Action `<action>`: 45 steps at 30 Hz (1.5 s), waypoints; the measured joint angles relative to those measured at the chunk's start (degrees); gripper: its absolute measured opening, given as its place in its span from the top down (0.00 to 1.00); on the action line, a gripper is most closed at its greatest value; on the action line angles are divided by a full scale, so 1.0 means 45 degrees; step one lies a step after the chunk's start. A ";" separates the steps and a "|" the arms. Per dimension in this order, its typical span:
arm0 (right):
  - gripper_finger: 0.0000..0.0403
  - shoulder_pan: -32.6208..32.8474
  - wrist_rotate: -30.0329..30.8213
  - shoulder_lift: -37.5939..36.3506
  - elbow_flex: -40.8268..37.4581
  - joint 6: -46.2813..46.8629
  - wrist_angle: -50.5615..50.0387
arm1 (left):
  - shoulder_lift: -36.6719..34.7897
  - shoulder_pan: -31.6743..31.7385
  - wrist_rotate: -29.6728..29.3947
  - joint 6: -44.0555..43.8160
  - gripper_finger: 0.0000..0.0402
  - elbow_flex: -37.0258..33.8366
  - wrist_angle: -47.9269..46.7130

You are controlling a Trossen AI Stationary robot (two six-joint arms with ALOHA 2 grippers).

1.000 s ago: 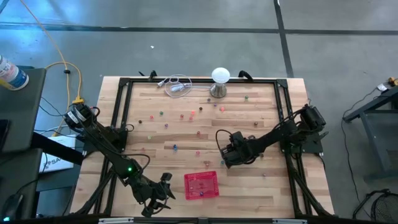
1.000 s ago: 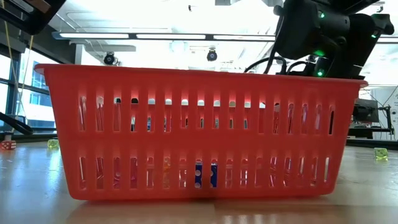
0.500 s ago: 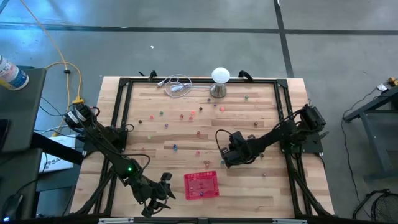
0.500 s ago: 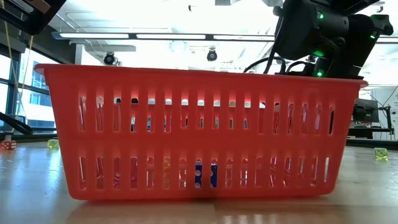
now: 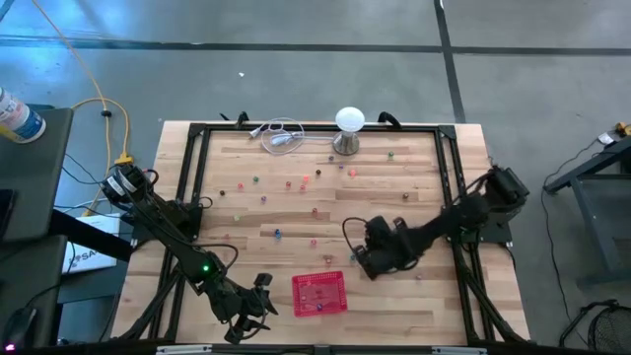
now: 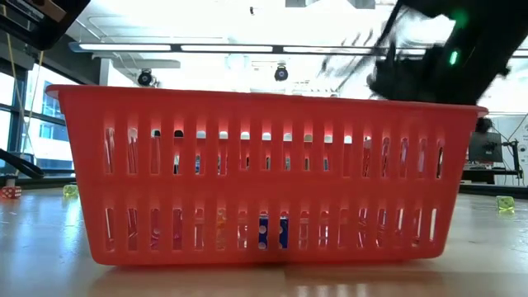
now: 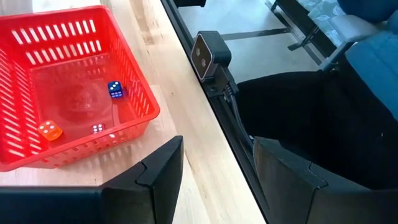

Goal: Pick & Place Dice
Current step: Put the orange dice into the red bin

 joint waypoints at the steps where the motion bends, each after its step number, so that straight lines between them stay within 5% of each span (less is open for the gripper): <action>1: 0.92 0.0353 0.0478 -0.0212 0.0183 -0.0327 0.0249 | 0.0000 0.0000 0.0003 0.0000 0.53 0.0000 0.0000; 9: 0.92 0.2808 0.1209 -0.0700 0.0805 -0.7543 0.7882 | 0.0000 0.0000 0.0003 0.0000 0.53 -0.0005 0.0014; 13: 0.92 0.3013 0.0377 -0.0541 0.0810 -0.9119 1.0108 | 0.0000 -0.0018 -0.0340 -0.0004 0.53 -0.0005 0.0069; 21: 0.83 0.2499 -0.1476 0.0881 0.0797 -0.9878 1.1540 | 0.0000 -0.0039 -0.0531 0.0000 0.53 -0.0005 0.0000; 35: 0.40 0.1888 -0.2941 0.1685 0.0797 -0.9846 1.3169 | 0.0000 0.0041 -0.1380 0.1153 0.53 -0.0005 0.0238; 39: 0.36 0.1833 -0.2870 0.1685 0.0797 -0.9945 1.3161 | -0.0005 0.0391 -0.3057 0.2293 0.53 -0.0005 0.1583; 45: 0.37 0.1625 -0.2293 0.1931 0.0812 -1.0549 1.3162 | -0.0005 0.1270 -0.3290 0.2879 0.53 -0.0005 0.2277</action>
